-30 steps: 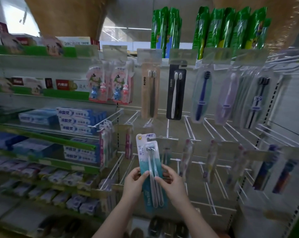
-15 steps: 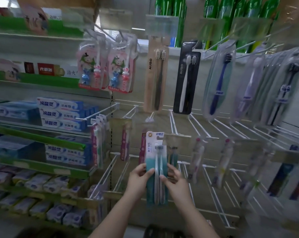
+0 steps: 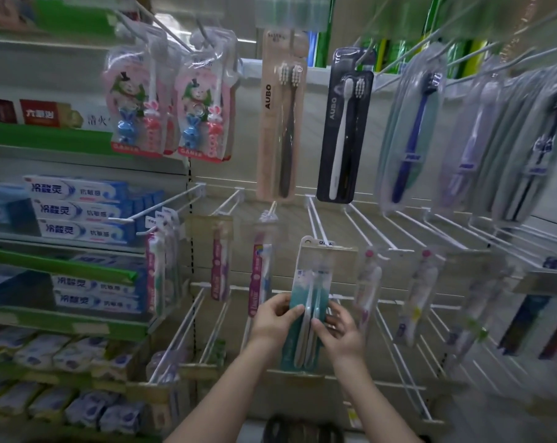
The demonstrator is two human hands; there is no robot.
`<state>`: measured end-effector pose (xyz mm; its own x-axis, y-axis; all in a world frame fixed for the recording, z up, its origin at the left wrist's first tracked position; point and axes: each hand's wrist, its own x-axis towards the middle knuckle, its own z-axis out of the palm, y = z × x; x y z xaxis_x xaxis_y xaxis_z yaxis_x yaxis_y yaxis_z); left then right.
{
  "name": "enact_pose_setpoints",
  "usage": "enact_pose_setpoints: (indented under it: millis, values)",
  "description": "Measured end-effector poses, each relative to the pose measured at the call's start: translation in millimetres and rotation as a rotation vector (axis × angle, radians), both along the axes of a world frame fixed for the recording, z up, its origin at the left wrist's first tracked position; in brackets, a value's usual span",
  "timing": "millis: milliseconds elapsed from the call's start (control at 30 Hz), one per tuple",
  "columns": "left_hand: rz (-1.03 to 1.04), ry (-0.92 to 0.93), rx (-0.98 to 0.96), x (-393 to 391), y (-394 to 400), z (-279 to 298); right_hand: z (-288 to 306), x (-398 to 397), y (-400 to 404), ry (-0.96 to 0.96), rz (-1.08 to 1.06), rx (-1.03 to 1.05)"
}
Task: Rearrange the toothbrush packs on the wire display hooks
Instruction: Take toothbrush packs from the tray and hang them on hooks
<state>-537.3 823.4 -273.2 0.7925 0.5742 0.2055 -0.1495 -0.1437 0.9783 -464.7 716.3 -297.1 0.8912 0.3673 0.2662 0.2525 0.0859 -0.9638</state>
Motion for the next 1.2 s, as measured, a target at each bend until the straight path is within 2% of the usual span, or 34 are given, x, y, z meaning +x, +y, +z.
enact_pose_setpoints:
  millis: [167, 400, 533, 733, 900, 1000, 1200]
  values:
    - [0.011, 0.030, -0.032, 5, -2, -3, -7, 3, -4, -0.059, 0.014, -0.038]
    - [0.051, 0.062, -0.011, 9, -9, -10, -12, 4, -10, -0.018, 0.026, -0.049]
    - [0.163, 0.149, -0.017, 8, -20, -12, -14, 4, -23, 0.054, 0.013, -0.138]
    - [0.311, 0.094, -0.141, -11, -50, -1, -2, -16, -65, 0.029, 0.004, -0.162]
    - [0.169, 0.070, -0.302, -33, -84, 6, 2, -25, -101, 0.090, 0.013, -0.161]
    - [0.146, 0.112, -0.312, -37, -104, 4, -1, -31, -127, 0.147, 0.009, -0.112]
    - [0.065, 0.253, -0.349, -34, -140, -26, -23, -34, -185, 0.268, -0.137, -0.067]
